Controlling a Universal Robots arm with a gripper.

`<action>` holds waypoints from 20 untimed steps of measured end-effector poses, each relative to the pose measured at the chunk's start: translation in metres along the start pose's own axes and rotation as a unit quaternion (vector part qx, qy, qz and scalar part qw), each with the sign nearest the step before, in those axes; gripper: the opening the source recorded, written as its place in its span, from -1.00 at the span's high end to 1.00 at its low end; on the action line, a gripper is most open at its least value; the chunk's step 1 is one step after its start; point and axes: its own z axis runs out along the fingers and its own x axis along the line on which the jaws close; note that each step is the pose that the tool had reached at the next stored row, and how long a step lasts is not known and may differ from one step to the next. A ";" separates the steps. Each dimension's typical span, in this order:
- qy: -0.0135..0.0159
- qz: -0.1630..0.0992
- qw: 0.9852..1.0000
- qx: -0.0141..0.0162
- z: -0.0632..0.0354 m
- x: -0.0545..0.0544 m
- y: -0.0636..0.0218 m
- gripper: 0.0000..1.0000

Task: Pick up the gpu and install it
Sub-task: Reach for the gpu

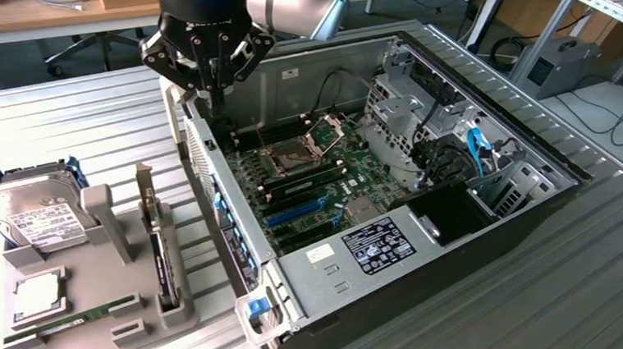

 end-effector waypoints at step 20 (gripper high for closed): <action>0.000 0.000 1.000 0.000 -0.0002 0.006 -0.0005 0.79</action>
